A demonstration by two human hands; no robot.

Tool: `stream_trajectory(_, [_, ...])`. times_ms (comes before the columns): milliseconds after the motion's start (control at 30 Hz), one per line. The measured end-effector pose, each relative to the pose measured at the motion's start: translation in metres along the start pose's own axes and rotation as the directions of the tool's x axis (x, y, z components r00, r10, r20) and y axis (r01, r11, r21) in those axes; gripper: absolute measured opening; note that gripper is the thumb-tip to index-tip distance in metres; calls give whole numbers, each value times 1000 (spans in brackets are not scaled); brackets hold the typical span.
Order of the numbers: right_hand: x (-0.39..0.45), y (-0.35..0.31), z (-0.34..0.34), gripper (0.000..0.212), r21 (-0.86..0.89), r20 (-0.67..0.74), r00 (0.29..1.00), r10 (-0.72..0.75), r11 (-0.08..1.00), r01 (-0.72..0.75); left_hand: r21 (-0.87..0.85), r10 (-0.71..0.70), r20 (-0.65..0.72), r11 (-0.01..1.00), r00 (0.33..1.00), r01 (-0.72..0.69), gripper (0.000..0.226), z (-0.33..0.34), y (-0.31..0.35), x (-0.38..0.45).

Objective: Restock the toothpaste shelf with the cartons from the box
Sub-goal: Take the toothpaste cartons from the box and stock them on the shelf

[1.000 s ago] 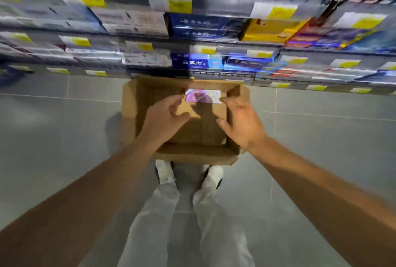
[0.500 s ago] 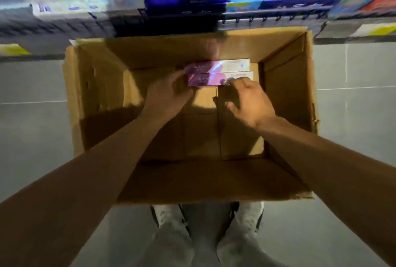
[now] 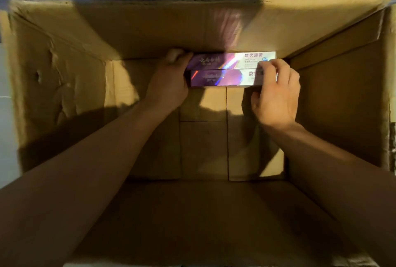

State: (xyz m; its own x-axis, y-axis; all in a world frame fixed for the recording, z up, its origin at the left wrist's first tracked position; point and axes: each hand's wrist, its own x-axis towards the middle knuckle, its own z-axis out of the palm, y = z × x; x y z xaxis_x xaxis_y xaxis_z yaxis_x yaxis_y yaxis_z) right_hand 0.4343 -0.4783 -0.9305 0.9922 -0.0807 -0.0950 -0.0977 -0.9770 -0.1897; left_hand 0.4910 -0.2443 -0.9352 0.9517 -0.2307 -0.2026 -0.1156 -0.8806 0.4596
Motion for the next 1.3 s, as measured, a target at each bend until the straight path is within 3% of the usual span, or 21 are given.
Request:
stream_trajectory(167, [-9,6,3,57,9,7,996,83,996,-83,74,-34,47,997,998,31,36,2,1,-3])
stream_trajectory(267, [-13,12,5,54,44,65,991,120,991,-123,59,-23,143,998,989,15,48,8,-2,-8])
stream_trajectory(467, [-29,26,11,42,143,201,969,146,974,-177,26,-33,141,999,989,29,50,7,-4,-14])
stream_trajectory(567, [-39,29,6,39,207,232,955,185,950,-234,-52,-41,133,997,990,48,47,3,1,-20])
stream_trajectory(700, [-52,14,-22,40,302,349,906,240,886,-351,-230,-158,46,959,986,165,47,-23,21,-44])
stream_trajectory(800, [-66,-14,-66,43,396,361,900,245,833,-386,-294,-231,24,928,973,228,44,-69,42,-68])
stream_trajectory(900, [-79,-39,-129,45,442,287,927,239,826,-350,-220,-250,-17,946,968,240,44,-125,57,-92])
stream_trajectory(1100, [-116,-68,-275,54,355,244,953,179,898,-259,-130,-296,-55,949,954,287,47,-248,90,-148])
stream_trajectory(1300, [-147,-92,-439,40,354,148,965,215,900,-255,-198,-333,-88,930,939,311,47,-391,170,-211])
